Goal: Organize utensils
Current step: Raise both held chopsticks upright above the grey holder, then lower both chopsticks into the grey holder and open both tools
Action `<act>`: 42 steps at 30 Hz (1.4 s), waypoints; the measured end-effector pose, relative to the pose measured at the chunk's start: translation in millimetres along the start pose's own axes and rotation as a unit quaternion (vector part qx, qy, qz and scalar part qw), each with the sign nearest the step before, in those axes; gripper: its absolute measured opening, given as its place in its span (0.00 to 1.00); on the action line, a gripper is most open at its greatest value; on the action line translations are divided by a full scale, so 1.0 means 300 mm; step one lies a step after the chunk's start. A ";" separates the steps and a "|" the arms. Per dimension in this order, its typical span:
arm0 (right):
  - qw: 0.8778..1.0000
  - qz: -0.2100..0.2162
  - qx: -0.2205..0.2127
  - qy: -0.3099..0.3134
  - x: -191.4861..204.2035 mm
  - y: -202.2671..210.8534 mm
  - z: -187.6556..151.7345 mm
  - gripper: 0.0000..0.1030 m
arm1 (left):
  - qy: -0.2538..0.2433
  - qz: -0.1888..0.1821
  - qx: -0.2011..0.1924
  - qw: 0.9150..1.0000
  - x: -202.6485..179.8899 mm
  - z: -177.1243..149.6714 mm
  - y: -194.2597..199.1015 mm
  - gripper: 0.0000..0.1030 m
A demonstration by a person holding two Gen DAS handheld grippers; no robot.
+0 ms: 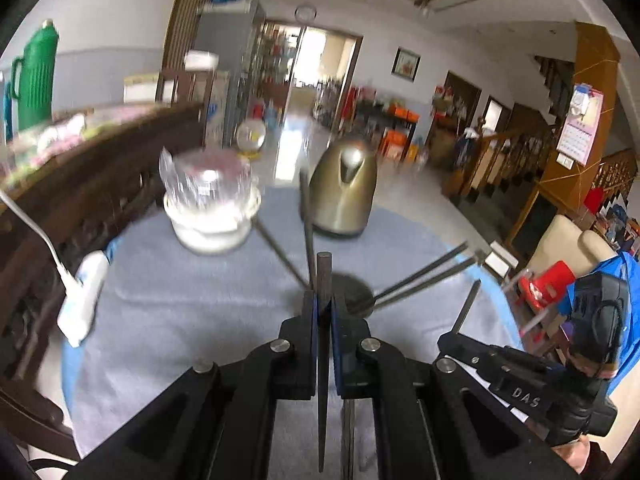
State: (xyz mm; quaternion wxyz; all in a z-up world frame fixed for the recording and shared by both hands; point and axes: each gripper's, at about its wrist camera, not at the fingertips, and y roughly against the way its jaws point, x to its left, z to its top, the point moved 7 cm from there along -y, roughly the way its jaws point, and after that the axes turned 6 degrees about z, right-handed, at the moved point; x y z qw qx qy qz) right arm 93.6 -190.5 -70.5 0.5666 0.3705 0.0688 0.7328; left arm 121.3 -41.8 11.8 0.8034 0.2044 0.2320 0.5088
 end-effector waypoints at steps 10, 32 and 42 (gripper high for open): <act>0.998 -0.004 -0.043 0.036 0.084 0.049 0.063 0.06 | -0.004 -0.010 -0.043 0.999 -0.044 0.071 0.092 0.06; 0.964 -0.084 -0.238 0.077 0.181 0.098 0.404 0.06 | 0.064 0.049 -0.206 0.975 -0.049 0.378 0.088 0.06; 0.982 -0.096 -0.141 0.084 0.127 -0.092 0.310 0.08 | 0.048 0.053 -0.129 0.989 -0.026 0.232 -0.123 0.06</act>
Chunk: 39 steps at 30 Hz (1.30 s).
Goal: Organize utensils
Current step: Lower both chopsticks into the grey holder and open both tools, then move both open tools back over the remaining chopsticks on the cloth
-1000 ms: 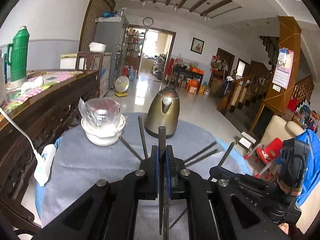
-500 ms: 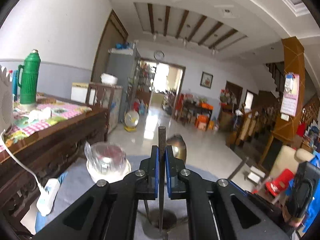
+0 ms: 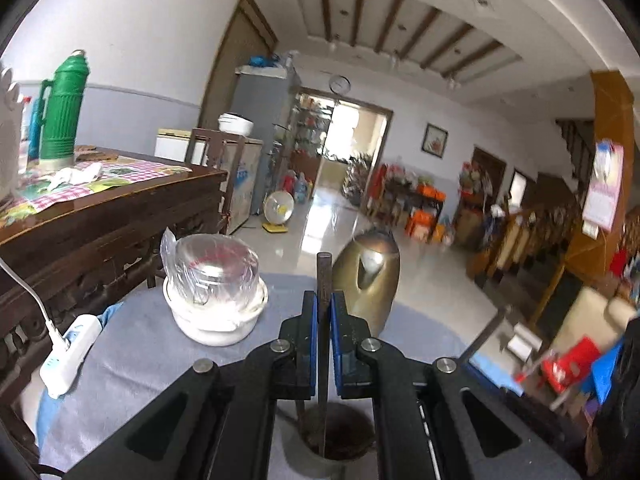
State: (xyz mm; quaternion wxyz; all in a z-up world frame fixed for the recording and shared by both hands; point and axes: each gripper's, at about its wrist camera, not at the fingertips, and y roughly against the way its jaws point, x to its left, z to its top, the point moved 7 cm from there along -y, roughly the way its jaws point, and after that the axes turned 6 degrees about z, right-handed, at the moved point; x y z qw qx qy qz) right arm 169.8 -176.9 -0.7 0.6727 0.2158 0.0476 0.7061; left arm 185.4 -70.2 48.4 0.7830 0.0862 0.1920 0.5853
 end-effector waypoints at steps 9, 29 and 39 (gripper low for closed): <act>0.997 0.037 -0.019 -0.059 -0.061 0.155 0.024 0.27 | -0.019 0.003 -0.017 1.000 0.054 0.057 0.169 0.37; 0.990 0.022 0.065 -0.122 -0.251 0.323 -0.347 0.54 | -0.100 0.059 0.206 0.972 0.151 -0.508 0.265 0.54; 0.979 0.030 0.146 -0.140 -0.290 0.277 -0.564 0.54 | -0.101 0.069 0.281 0.952 0.195 -0.685 0.237 0.54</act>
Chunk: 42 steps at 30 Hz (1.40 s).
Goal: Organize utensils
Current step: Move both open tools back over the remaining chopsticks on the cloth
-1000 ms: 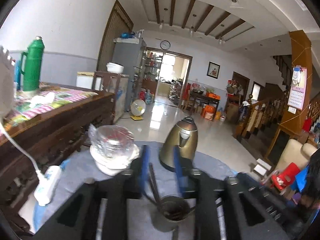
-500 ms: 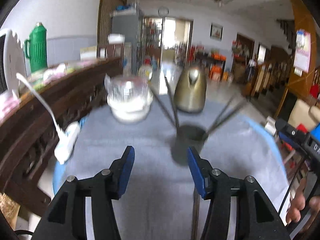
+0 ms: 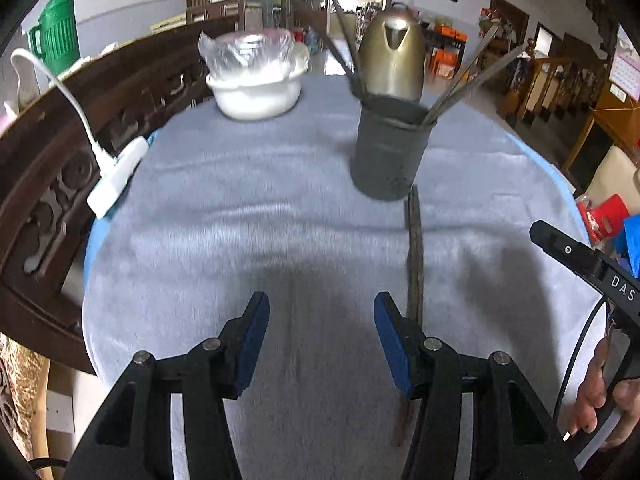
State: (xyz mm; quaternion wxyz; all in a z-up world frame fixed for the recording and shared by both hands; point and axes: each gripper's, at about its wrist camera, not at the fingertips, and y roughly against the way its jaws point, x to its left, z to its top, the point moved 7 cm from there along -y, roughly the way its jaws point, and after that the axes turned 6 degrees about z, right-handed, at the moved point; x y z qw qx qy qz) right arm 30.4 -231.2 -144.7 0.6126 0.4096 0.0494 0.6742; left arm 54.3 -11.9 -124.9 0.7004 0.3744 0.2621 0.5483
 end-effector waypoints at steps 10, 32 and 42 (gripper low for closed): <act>0.994 -0.020 0.103 0.028 0.083 -0.211 -0.091 0.33 | 0.021 0.019 0.028 0.999 0.048 -0.050 -0.062 0.54; 0.983 -0.063 0.163 0.047 0.167 -0.380 -0.136 0.32 | 0.057 -0.005 0.051 0.997 0.097 -0.090 -0.114 0.54; 0.980 -0.102 0.167 0.044 0.068 -0.316 -0.127 0.28 | 0.066 -0.007 0.051 0.996 0.115 -0.089 -0.110 0.54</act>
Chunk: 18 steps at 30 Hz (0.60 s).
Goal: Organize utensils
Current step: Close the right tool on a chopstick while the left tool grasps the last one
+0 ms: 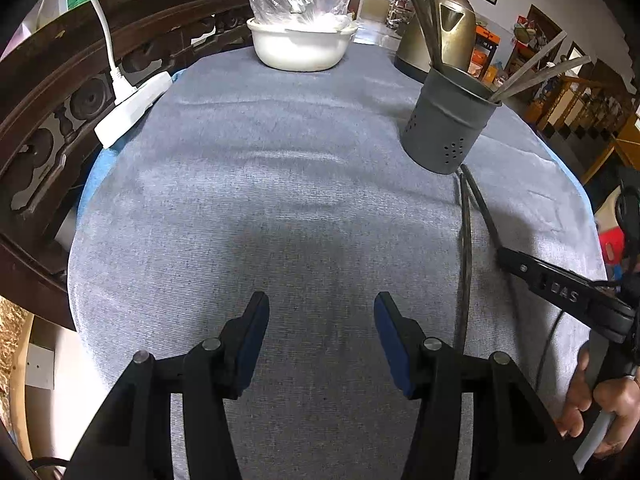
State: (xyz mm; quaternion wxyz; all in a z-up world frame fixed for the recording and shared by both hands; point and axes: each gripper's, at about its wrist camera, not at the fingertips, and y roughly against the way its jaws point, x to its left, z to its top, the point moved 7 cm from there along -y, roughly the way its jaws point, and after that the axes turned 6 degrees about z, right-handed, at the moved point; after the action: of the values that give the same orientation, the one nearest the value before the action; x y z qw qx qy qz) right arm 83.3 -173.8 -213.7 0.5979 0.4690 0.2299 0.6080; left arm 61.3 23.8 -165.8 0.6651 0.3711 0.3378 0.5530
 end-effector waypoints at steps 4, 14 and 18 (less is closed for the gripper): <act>0.999 0.021 -0.002 -0.036 -0.066 0.036 -0.009 0.28 | -0.001 -0.008 0.001 1.000 -0.017 0.002 0.001 0.54; 0.997 0.063 -0.031 -0.044 -0.080 0.083 0.066 0.28 | -0.047 -0.055 0.003 0.997 -0.141 0.048 0.011 0.54; 0.996 0.083 -0.007 -0.011 -0.024 0.032 0.125 0.28 | -0.053 -0.057 0.002 0.997 -0.149 0.049 0.008 0.54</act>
State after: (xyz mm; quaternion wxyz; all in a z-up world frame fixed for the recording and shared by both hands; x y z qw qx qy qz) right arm 109.1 -193.0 -190.6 0.5514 0.4892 0.1794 0.6515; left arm 65.7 -21.8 -154.7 0.7119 0.3815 0.3233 0.4931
